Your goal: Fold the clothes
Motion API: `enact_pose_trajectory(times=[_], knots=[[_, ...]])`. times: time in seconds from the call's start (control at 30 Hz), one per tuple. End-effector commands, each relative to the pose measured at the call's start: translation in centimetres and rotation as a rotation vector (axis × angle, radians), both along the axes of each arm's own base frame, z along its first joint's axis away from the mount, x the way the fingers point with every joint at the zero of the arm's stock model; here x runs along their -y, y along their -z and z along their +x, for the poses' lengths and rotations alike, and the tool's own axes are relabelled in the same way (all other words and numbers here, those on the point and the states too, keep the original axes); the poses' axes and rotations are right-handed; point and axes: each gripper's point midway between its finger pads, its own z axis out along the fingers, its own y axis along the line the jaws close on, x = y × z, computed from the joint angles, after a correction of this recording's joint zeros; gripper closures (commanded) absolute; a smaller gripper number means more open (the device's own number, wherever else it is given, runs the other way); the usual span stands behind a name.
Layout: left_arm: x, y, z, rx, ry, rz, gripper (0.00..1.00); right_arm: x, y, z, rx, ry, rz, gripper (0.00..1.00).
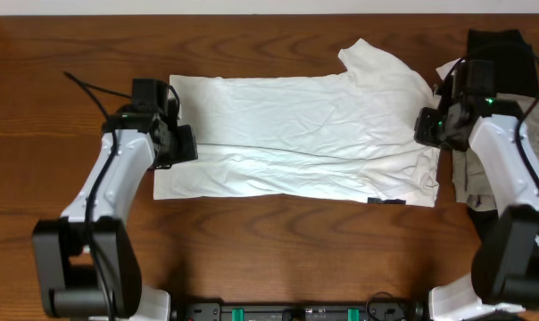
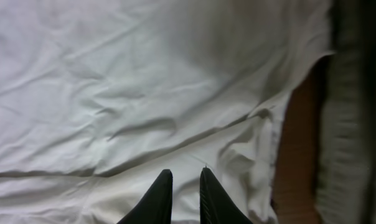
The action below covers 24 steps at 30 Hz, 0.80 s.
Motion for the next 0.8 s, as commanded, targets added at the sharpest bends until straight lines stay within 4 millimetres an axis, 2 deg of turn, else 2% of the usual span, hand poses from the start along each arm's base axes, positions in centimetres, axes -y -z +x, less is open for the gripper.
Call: enact_pose_trajectory(times=[0.0, 0.2, 0.4, 0.77], knots=[[0.7, 0.9, -0.2, -0.031, 0.015, -0.042, 0.51, -0.2, 1.8, -0.1, -0.045, -0.021, 0.024, 0.85], [0.7, 1.7, 0.0, -0.038, 0.016, -0.045, 0.51, -0.3, 5.0, -0.8, -0.135, -0.021, 0.035, 0.86], [0.7, 2.5, 0.1, -0.056, 0.016, -0.045, 0.51, -0.3, 7.1, -1.6, -0.205, -0.019, 0.036, 0.85], [0.7, 5.5, -1.3, -0.154, 0.013, -0.045, 0.51, -0.2, 8.5, -3.3, -0.291, -0.046, 0.031, 0.85]])
